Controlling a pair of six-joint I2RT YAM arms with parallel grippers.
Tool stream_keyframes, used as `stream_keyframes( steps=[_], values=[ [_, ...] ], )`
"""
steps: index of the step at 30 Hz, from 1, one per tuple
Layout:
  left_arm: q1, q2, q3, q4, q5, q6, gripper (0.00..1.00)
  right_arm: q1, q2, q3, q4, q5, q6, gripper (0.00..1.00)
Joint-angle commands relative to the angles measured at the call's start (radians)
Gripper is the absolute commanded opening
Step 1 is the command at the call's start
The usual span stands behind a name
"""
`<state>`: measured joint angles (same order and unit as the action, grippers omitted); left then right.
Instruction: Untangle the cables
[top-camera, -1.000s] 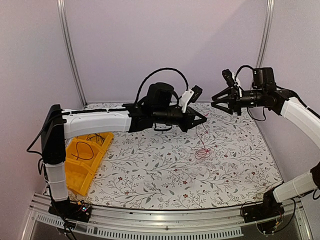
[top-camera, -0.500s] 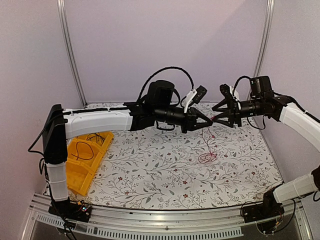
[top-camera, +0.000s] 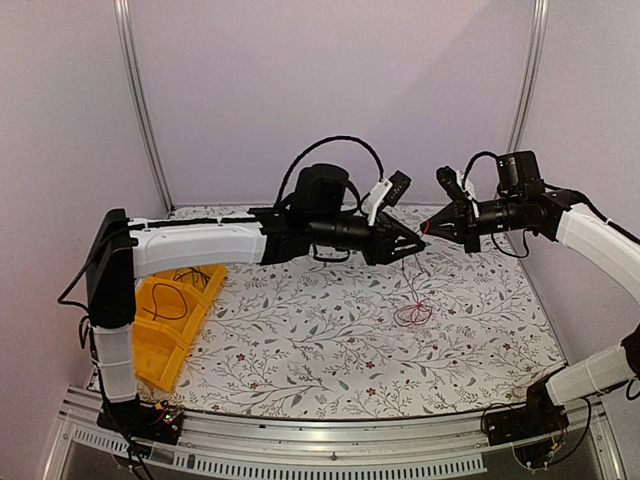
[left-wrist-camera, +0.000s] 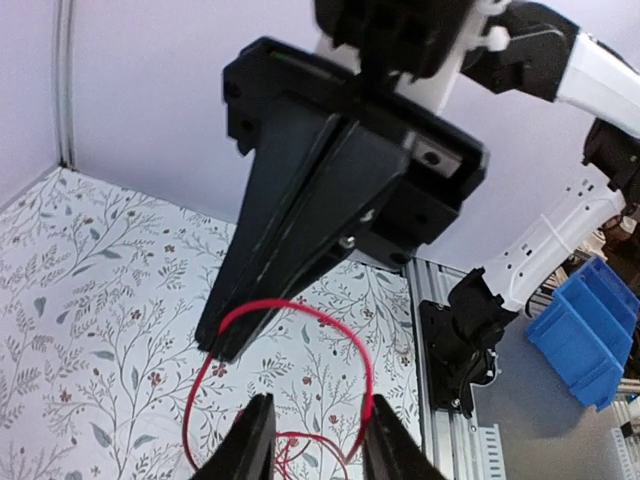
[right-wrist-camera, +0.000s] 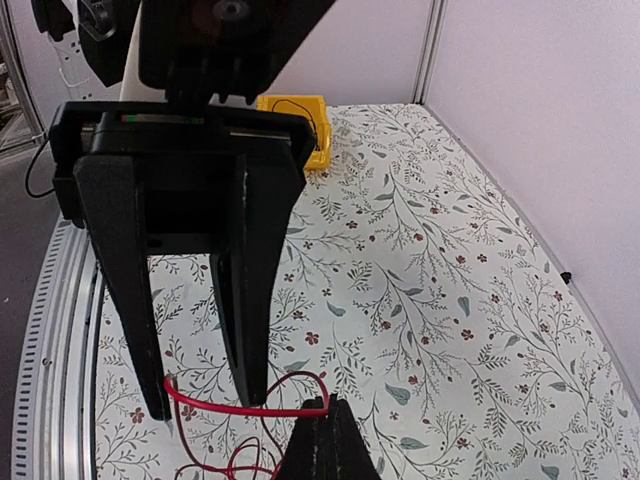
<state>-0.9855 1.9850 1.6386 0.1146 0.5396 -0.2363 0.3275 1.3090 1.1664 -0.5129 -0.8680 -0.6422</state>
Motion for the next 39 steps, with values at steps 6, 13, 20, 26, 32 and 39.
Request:
stream_keyframes(
  steps=[6, 13, 20, 26, 32, 39],
  values=[
    [-0.004, 0.076, -0.011, 0.155, -0.189, -0.086, 0.38, 0.005, 0.012, 0.066, 0.08, 0.121, 0.15, 0.0],
    [0.001, 0.128, -0.105, 0.356, -0.525, -0.209, 0.08, 0.004, 0.023, 0.13, 0.086, 0.143, 0.241, 0.0],
    [0.056, 0.183, -0.259, 0.467, -0.552, -0.309, 0.03, -0.123, -0.03, 0.199, 0.098, 0.167, 0.296, 0.0],
    [0.075, 0.253, -0.303, 0.446, -0.454, -0.308, 0.07, -0.175, -0.053, 0.236, 0.123, 0.162, 0.337, 0.0],
    [0.081, 0.237, -0.358, 0.538, -0.316, -0.304, 0.05, -0.179, -0.032, 0.169, 0.092, 0.064, 0.278, 0.01],
    [0.082, 0.149, -0.367, 0.52, -0.147, -0.23, 0.05, -0.085, 0.009, 0.001, -0.02, 0.031, 0.055, 0.65]
  ],
)
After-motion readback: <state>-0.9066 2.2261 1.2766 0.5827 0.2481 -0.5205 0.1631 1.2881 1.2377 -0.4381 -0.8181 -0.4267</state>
